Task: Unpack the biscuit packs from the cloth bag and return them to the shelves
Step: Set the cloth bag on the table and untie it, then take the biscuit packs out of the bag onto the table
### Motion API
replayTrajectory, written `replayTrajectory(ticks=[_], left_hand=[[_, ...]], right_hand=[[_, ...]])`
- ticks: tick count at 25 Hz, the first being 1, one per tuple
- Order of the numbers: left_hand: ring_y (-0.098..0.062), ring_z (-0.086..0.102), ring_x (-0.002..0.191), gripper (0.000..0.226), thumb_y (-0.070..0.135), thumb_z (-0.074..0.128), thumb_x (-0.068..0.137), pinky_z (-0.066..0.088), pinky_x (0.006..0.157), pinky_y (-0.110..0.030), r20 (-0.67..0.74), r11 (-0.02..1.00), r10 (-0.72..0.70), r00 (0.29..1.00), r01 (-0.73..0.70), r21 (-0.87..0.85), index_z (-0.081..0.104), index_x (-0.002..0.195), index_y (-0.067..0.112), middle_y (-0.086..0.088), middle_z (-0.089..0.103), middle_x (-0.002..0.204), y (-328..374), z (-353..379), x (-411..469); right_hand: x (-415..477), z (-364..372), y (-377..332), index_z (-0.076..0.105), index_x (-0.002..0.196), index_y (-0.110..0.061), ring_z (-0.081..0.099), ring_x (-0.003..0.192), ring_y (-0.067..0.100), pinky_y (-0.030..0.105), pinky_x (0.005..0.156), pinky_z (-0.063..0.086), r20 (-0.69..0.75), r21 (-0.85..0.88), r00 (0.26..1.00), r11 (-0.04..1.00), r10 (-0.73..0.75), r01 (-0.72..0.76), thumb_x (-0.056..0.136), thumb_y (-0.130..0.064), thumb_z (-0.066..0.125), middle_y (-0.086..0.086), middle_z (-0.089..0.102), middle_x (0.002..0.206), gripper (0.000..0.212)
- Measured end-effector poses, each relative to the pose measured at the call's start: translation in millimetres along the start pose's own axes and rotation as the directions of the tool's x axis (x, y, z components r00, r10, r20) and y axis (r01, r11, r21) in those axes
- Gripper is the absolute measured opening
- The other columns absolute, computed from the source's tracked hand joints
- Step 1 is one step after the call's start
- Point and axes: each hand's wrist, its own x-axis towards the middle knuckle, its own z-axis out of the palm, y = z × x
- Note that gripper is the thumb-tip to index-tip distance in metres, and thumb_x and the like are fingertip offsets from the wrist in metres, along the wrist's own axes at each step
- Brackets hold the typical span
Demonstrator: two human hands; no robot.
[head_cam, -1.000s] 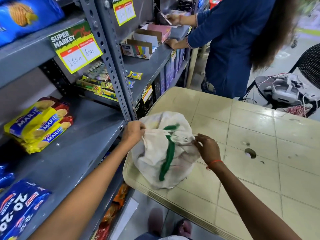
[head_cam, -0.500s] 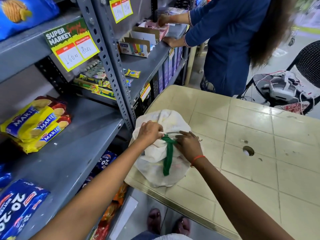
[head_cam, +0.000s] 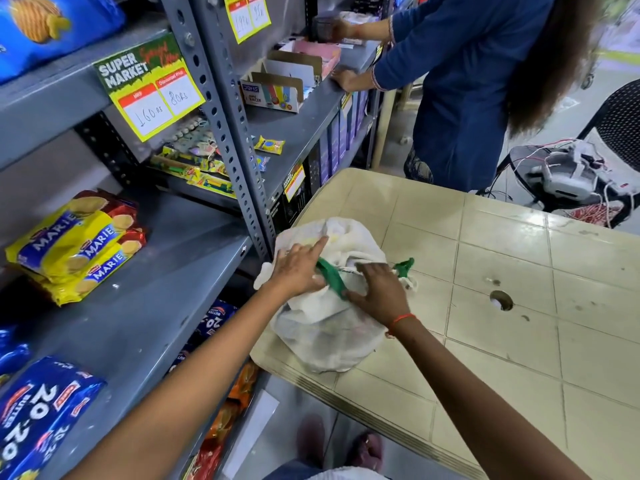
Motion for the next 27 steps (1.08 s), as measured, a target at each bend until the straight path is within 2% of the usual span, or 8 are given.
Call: replayTrajectory(ticks=[4,8,10,12,15,17,21,27], left_hand=[[-0.031,0.063,0.104,0.028,0.032,0.064,0.08,0.048,0.087,-0.039,0.023,0.952,-0.268,0.963,0.269,-0.144,0.065,0.104,0.016,-0.01,0.069,0.109,-24.4,-10.4,0.0],[-0.03,0.064,0.097,0.042,0.034,0.061,0.085,0.049,0.074,-0.033,0.186,0.777,-0.616,0.765,0.629,-0.012,0.061,0.115,0.005,-0.014,0.067,0.11,-65.7,-12.2,-29.8],[-0.028,0.059,0.1,0.054,0.04,0.063,0.083,0.049,0.079,-0.033,0.32,0.789,-0.59,0.741,0.614,0.031,0.054,0.122,0.004,-0.013,0.061,0.116,-59.3,-11.2,-34.6],[-0.032,0.048,0.118,0.063,0.037,0.066,0.081,0.045,0.094,-0.043,0.116,0.862,-0.501,0.858,0.506,-0.018,0.043,0.133,0.009,-0.015,0.047,0.132,-35.3,-5.5,-35.8],[-0.031,0.056,0.106,0.042,0.013,0.063,0.08,0.051,0.087,-0.045,-0.377,0.99,0.095,0.921,-0.126,-0.057,0.057,0.121,0.012,-0.012,0.058,0.117,24.7,8.6,-38.0],[-0.03,0.059,0.105,0.028,0.014,0.055,0.086,0.051,0.085,-0.042,-0.187,0.922,0.387,0.903,-0.382,0.066,0.059,0.114,0.012,-0.011,0.062,0.111,52.7,24.9,-37.4],[-0.029,0.037,0.133,0.086,0.045,0.065,0.08,0.036,0.107,-0.04,0.145,0.91,0.097,0.985,-0.146,0.387,0.018,0.148,0.021,-0.011,0.032,0.148,30.2,42.6,-15.7],[-0.029,0.022,0.146,0.119,0.059,0.073,0.065,0.021,0.119,-0.048,0.36,0.856,-0.264,0.895,0.046,0.514,0.0,0.152,0.023,-0.005,0.015,0.161,-41.7,16.7,-12.2]], right_hand=[[-15.8,0.2,4.0,0.066,0.088,-0.004,0.06,0.096,0.033,0.038,0.079,0.045,0.078,-0.149,0.99,0.981,-0.116,0.127,0.084,-0.027,0.059,0.017,0.067,0.094,0.024],[-54.0,0.5,28.9,0.059,0.079,-0.008,0.063,0.081,0.033,0.037,0.068,0.047,0.287,-0.106,0.949,0.98,-0.134,0.171,0.084,-0.036,0.056,0.015,0.067,0.082,0.029],[-61.6,4.0,30.0,0.061,0.086,-0.011,0.062,0.083,0.029,0.037,0.069,0.05,0.176,-0.039,0.981,0.995,-0.081,0.089,0.089,-0.038,0.053,0.011,0.068,0.086,0.029],[-53.4,9.4,24.4,0.064,0.094,-0.007,0.059,0.092,0.029,0.039,0.076,0.049,-0.006,0.009,0.998,0.998,-0.056,0.056,0.094,-0.028,0.051,0.012,0.067,0.096,0.024],[-32.8,16.9,7.3,0.062,0.108,-0.003,0.059,0.102,0.034,0.041,0.082,0.046,0.073,-0.036,0.997,0.999,-0.004,0.007,0.095,-0.019,0.047,0.017,0.061,0.112,0.026],[-27.0,21.9,3.4,0.057,0.119,-0.005,0.058,0.106,0.035,0.041,0.083,0.046,0.123,-0.085,0.991,0.995,0.055,-0.044,0.093,-0.022,0.049,0.016,0.056,0.122,0.032],[-19.1,19.6,11.6,0.042,0.132,-0.005,0.049,0.119,0.036,0.04,0.095,0.044,0.134,-0.089,0.972,0.979,0.194,-0.184,0.08,-0.029,0.066,0.019,0.047,0.132,0.062],[-25.1,13.6,30.5,-0.013,0.151,-0.017,0.028,0.141,0.04,0.05,0.113,0.033,0.527,-0.304,0.76,0.919,0.38,-0.249,0.061,-0.043,0.084,0.026,0.017,0.155,0.135]])
